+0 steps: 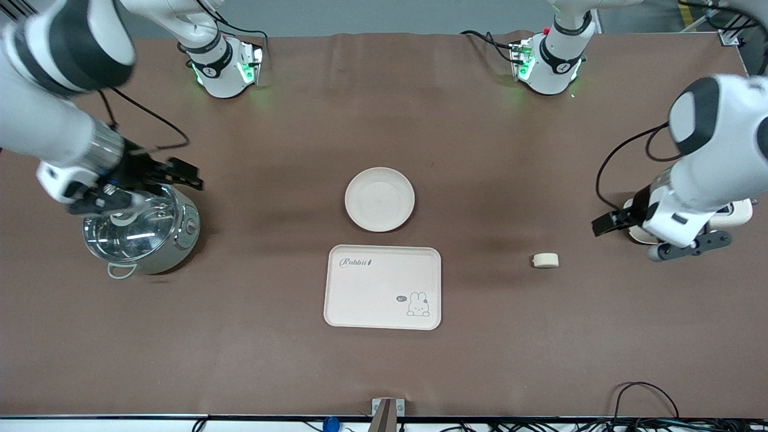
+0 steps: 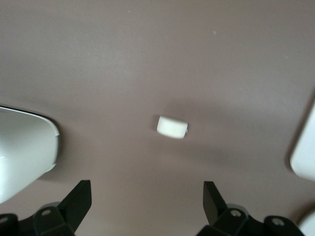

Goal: Place bun in plate and plate on tray
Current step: 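Reach the right gripper toward the plate while the left gripper reaches the bun, then grasp the plate rim with the right gripper while the left gripper grasps the bun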

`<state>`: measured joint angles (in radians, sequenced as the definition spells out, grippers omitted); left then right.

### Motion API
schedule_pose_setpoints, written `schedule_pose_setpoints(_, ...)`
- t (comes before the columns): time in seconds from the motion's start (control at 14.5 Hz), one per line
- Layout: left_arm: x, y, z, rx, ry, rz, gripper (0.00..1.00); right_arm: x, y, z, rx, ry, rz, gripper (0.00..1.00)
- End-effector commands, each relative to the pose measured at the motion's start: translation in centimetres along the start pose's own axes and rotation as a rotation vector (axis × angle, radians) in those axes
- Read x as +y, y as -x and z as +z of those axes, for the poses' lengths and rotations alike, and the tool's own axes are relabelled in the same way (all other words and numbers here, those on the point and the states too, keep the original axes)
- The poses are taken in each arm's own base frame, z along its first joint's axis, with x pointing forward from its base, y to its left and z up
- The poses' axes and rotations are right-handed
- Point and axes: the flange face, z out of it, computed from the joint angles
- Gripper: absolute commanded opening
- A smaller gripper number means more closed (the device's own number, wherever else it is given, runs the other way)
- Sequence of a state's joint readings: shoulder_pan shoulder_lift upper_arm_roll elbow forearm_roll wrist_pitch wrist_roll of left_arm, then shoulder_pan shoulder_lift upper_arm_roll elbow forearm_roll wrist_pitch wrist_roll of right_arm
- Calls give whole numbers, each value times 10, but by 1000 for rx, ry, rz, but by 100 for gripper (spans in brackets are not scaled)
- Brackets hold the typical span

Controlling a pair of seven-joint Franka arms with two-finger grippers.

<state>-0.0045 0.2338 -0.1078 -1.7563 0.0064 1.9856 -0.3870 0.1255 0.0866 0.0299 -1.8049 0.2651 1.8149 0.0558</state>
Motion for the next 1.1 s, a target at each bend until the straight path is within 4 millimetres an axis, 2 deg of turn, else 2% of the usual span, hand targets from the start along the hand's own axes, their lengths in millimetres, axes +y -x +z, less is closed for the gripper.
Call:
schedule_pose_setpoints(0.0, 5, -2, 59, 0, 5, -146, 100, -7, -16, 53, -55, -119, 60, 100)
schedule_pose_setpoints(0.14, 12, -5, 95, -13, 8, -248, 100, -17, -10, 96, -47, -126, 75, 100)
schedule_pose_setpoints(0.21, 16, -6, 111, -18, 9, -294, 100, -32, 0, 123, -58, -147, 103, 100)
schedule_pose_setpoints(0.34, 19, -11, 144, -18, 17, -382, 100, -36, 15, 167, -65, -181, 165, 100)
schedule_pose_setpoints(0.48, 25, -13, 176, -13, 28, -457, 100, -72, 35, 204, -61, -196, 150, 100)
schedule_pose_setpoints(0.62, 26, -13, 199, -17, 31, -512, 100, -87, 40, 238, -29, -167, 136, 100)
schedule_pose_setpoints(0.83, 26, -12, 224, -30, 25, -535, 100, -101, 44, 269, -17, -178, 162, 100)
schedule_pose_setpoints(0.97, 28, -9, 236, -37, 24, -534, 100, -127, 56, 298, 8, -196, 178, 100)
schedule_pose_setpoints(1.03, 28, -8, 242, -45, 19, -535, 100, -131, 58, 308, 23, -188, 179, 100)
